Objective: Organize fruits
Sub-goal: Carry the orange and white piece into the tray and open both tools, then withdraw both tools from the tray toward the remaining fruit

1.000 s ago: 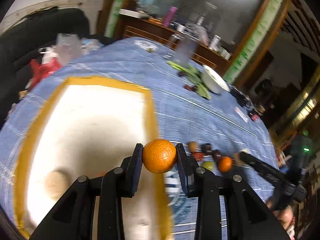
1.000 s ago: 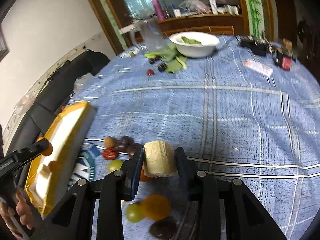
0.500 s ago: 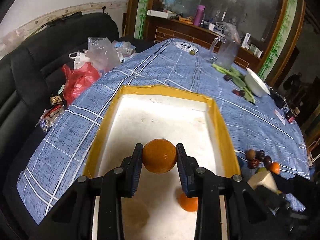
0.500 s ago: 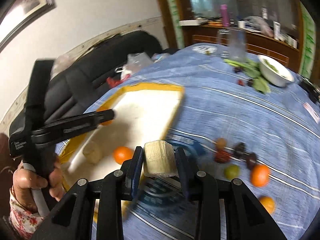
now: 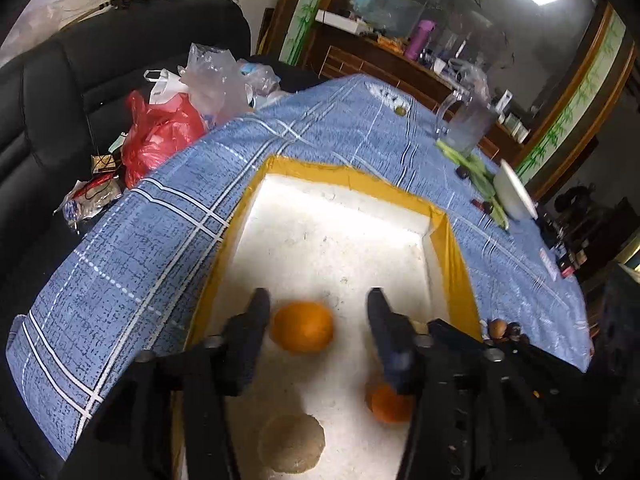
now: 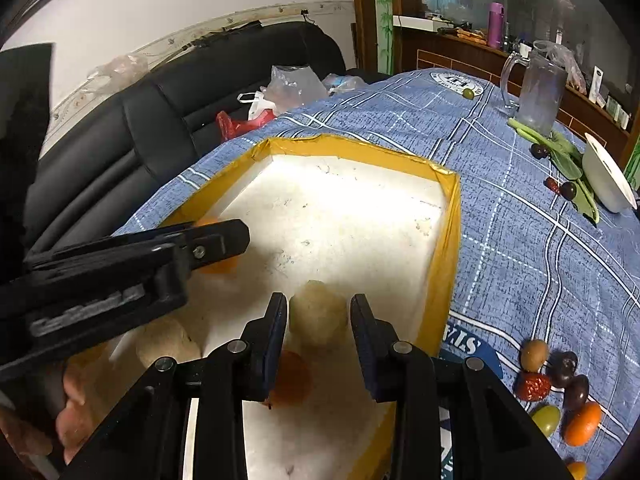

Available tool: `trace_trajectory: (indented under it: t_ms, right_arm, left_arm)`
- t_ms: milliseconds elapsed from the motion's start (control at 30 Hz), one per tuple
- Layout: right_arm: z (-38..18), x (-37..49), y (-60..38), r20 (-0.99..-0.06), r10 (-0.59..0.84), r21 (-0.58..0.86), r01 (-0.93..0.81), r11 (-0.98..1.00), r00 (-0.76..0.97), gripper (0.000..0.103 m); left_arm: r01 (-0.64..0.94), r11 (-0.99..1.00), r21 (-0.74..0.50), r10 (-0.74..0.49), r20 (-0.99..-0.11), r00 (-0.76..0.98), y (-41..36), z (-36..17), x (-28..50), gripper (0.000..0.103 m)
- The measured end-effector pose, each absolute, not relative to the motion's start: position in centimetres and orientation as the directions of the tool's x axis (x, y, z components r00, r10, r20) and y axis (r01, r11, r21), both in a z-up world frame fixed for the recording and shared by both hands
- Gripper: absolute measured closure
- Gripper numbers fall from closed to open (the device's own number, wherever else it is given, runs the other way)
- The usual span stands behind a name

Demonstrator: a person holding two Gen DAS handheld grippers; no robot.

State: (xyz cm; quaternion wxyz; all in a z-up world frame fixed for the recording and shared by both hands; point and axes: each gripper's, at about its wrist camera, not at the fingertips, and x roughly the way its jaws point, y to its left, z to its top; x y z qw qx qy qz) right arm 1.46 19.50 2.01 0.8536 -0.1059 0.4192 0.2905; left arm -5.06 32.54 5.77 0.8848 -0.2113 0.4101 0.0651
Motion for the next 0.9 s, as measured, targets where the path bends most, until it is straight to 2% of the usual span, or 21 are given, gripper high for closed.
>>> trace_trajectory:
  t_ms: [67, 167, 367, 500, 700, 900]
  right_arm:
    - [2.2, 1.4, 19.5, -0.773, 0.412, 0.064, -0.587, 0.807, 0.482, 0.065]
    - [2.8, 1.2, 19.4, -0.761, 0.416, 0.062, -0.582, 0.811, 0.499, 0.058]
    - [5.1, -0.6, 17.3, -0.711, 0.452, 0.091, -0.567, 0.819, 0.539, 0.054]
    - [6.7, -2.4, 14.0, -0.665, 0.458, 0.111, -0.528, 0.842, 0.59, 0.042]
    - [7.5, -4.8, 6.8, -0.624, 0.416, 0.156, -0.417, 0.896, 0.661, 0.039]
    - [6.4, -6.3, -2.5, -0.63, 0.33, 0.257, -0.211, 0.943, 0.703, 0.038]
  left_arm:
    - [-0.292, 0.893, -0.343, -0.064, -0.739, 0.671, 32.8, 6.2, -5.7, 0.043]
    - [-0.293, 0.879, -0.375, -0.078, -0.72, 0.689, 32.9, 6.8, -6.8, 0.042]
    - [-0.311, 0.872, -0.379, -0.049, -0.7, 0.713, 32.4, 8.0, -9.4, 0.033]
    - [-0.342, 0.857, -0.386, -0.025, -0.693, 0.721, 32.7, 8.5, -10.8, 0.032]
    - [-0.366, 0.848, -0.384, -0.009, -0.701, 0.713, 32.4, 8.6, -12.3, 0.032]
    - [-0.307, 0.879, -0.364, -0.039, -0.697, 0.716, 29.0, 9.4, -12.9, 0.032]
